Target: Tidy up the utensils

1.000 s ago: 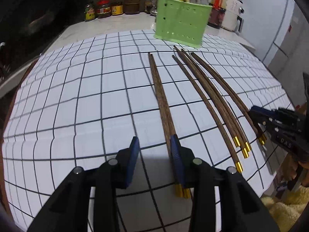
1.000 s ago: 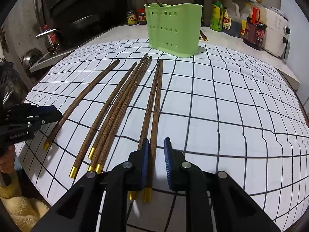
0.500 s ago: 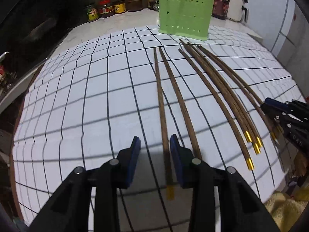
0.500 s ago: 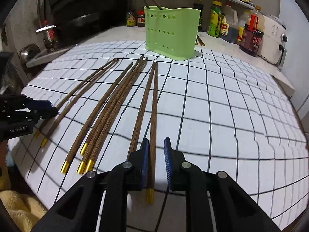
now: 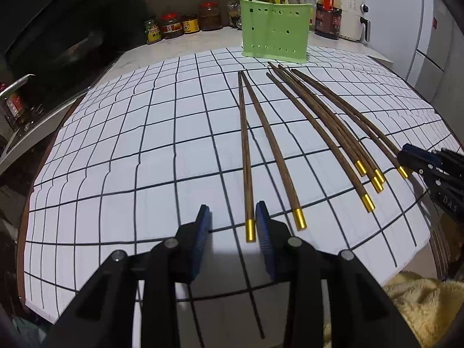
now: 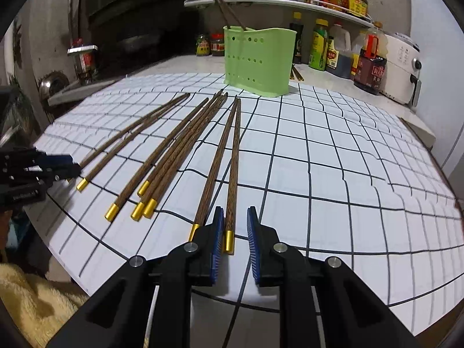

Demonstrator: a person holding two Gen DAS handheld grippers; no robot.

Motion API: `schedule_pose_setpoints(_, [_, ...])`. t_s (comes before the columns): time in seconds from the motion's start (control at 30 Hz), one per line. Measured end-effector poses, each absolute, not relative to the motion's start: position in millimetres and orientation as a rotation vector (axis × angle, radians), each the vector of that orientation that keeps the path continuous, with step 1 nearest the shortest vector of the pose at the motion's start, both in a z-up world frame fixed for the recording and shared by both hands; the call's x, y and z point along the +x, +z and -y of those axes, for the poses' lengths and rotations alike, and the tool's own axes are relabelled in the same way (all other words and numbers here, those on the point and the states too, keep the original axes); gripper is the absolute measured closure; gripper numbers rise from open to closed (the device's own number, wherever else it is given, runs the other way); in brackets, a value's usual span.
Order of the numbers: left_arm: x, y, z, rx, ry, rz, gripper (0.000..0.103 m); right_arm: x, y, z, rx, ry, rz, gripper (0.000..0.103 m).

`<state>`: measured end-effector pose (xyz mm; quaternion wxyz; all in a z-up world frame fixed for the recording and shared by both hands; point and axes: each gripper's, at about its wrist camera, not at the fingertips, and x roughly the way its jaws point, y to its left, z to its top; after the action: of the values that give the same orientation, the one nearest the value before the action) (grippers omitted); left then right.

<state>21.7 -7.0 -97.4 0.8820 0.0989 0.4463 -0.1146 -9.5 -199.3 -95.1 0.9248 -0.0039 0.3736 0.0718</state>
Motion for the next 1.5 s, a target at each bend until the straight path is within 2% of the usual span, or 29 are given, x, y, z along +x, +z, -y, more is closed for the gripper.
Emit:
schedule_pose_setpoints(0.17, [23,-98,11,0.214,-0.236,-0.923,0.071,-6,-95,194,-0.032,0.133,-0.759,0.085])
schedule_pose_setpoints(0.2, [23,-97,11,0.213,-0.239,-0.923,0.075,-7,-95,193,-0.046,0.131,-0.760,0.086])
schedule_pose_setpoints(0.23, [21,-97,12,0.213,-0.253,-0.924,0.084,-9,-94,192,-0.050,0.136,-0.764,0.089])
schedule_pose_setpoints(0.27, [20,-97,13,0.221,-0.256,-0.922,0.088,-10,-94,192,-0.050,0.142,-0.769,0.094])
schedule_pose_setpoints(0.3, [18,-97,14,0.235,-0.255,-0.915,0.092,-12,-94,191,-0.053,0.141,-0.771,0.095])
schedule_pose_setpoints(0.37, [15,-98,14,0.248,-0.277,-0.904,0.096,-13,-93,190,-0.066,0.134,-0.770,0.096])
schedule_pose_setpoints(0.57, [8,-83,10,0.207,-0.343,-0.854,0.096,-11,-82,197,0.002,0.148,-0.760,0.096])
schedule_pose_setpoints(0.87, [23,11,-30,-0.004,-0.342,-0.563,0.096,-8,13,223,0.115,0.176,-0.554,0.096])
schedule_pose_setpoints(1.07, [33,60,-46,-0.080,-0.341,-0.428,0.096,1,57,225,0.092,0.138,-0.538,0.096])
schedule_pose_setpoints(1.17, [36,65,-48,-0.084,-0.338,-0.424,0.096,6,45,226,0.078,0.119,-0.612,0.096])
schedule_pose_setpoints(1.3, [35,61,-45,-0.069,-0.337,-0.433,0.096,12,-6,222,0.056,0.114,-0.763,0.096])
schedule_pose_setpoints(1.5, [34,52,-43,-0.049,-0.326,-0.440,0.096,24,-78,219,0.059,0.131,-0.882,0.096])
